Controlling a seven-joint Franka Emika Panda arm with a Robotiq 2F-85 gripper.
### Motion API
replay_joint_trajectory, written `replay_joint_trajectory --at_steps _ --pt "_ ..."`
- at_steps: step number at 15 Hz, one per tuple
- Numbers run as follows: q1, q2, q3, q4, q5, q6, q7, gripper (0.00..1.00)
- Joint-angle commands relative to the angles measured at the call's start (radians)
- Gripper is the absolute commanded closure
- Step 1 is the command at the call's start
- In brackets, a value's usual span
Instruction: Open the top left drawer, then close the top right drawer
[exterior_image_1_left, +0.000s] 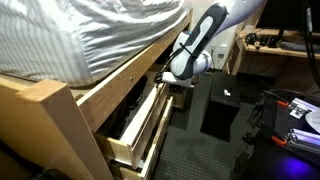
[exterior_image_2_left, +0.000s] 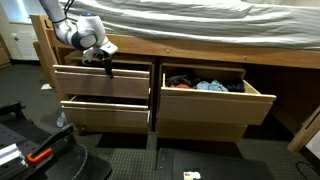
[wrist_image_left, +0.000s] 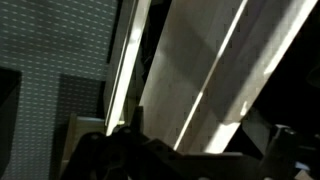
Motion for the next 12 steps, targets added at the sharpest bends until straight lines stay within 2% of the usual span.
replay_joint_trajectory --at_steps 1,2,4,6,7,8,9,12 --pt "0.214 -0.190 -0.222 -0.221 -0.093 -0.196 0.158 0.00" --pt "0.246 -0.231 -0.259 -0.257 -0.154 -0.264 0.207 0.00" --pt "0.254 -0.303 -0.276 -0.301 -0.276 -0.401 0.277 0.00" --pt "0.203 -0.365 -0.234 -0.315 -0.376 -0.530 0.308 0.00" --pt "0.166 -0.395 -0.199 -0.327 -0.403 -0.526 0.301 0.00" --pt "0.153 -0.325 -0.182 -0.276 -0.427 -0.482 0.355 0.00" --pt "0.133 -0.351 -0.163 -0.287 -0.445 -0.499 0.353 0.00" --pt "0.108 -0.383 -0.144 -0.304 -0.455 -0.510 0.351 0.00"
